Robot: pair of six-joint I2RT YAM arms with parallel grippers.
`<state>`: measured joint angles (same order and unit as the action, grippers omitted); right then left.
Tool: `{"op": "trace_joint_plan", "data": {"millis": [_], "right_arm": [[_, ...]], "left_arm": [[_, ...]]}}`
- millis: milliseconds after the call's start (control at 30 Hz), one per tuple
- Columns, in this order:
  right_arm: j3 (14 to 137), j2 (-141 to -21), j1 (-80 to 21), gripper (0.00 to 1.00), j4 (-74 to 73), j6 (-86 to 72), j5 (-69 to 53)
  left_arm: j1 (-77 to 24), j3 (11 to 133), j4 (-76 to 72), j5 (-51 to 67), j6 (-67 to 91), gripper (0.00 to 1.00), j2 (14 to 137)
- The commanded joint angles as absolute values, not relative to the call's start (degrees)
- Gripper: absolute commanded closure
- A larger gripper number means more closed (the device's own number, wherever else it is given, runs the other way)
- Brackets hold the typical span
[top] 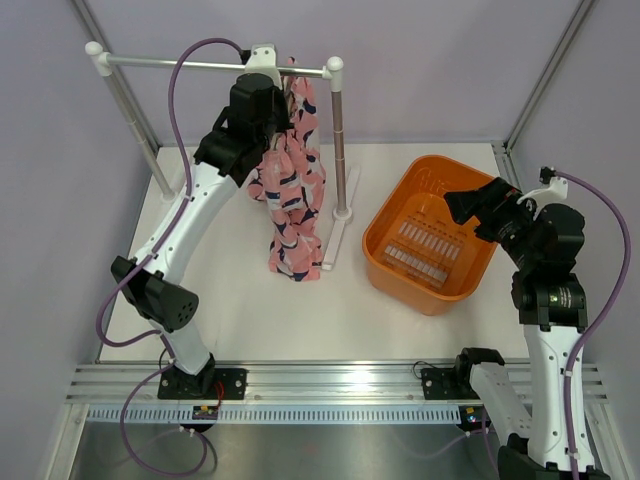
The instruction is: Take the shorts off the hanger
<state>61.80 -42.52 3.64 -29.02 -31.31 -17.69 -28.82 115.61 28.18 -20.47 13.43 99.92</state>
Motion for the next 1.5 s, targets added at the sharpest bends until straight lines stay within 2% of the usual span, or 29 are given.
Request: {"op": "trace_joint_plan", "data": {"millis": [0,633,800,1067,1200,1333,1467], "right_arm": [[61.44,-41.57,3.25,0.01,-27.25,-31.82,-18.9],[58.8,-41.92,3.25,0.01,-23.55,-32.17,-19.95],[58.54,-42.1,3.25,0.01,-23.47,-31.82,-19.86],[58.53,-43.5,3.25,0.01,-22.77,-29.97,-23.02],[59.41,-45.7,2.81,0.05,-22.15,-29.97,-27.59],[61.69,-48.51,-3.23,0.08,-22.06,-29.1,-25.59],[63.72,-51.06,-13.59,0.11,-21.28,-28.91,-21.01]], "left_arm": [[-29.09,115.49,25.05,-21.45,11.17,1.0,96.51],[-29.09,121.2,30.14,-20.48,5.8,1.0,91.23],[-29.09,121.47,37.17,-20.13,8.08,1.0,90.09],[-30.32,109.96,41.13,-16.79,11.86,1.0,82.8],[-33.65,106.88,44.03,-18.27,11.69,1.0,79.99],[-37.96,103.45,46.13,-20.74,11.34,1.0,77.17],[-40.78,98.1,46.41,-20.31,12.39,1.0,72.78]]}}
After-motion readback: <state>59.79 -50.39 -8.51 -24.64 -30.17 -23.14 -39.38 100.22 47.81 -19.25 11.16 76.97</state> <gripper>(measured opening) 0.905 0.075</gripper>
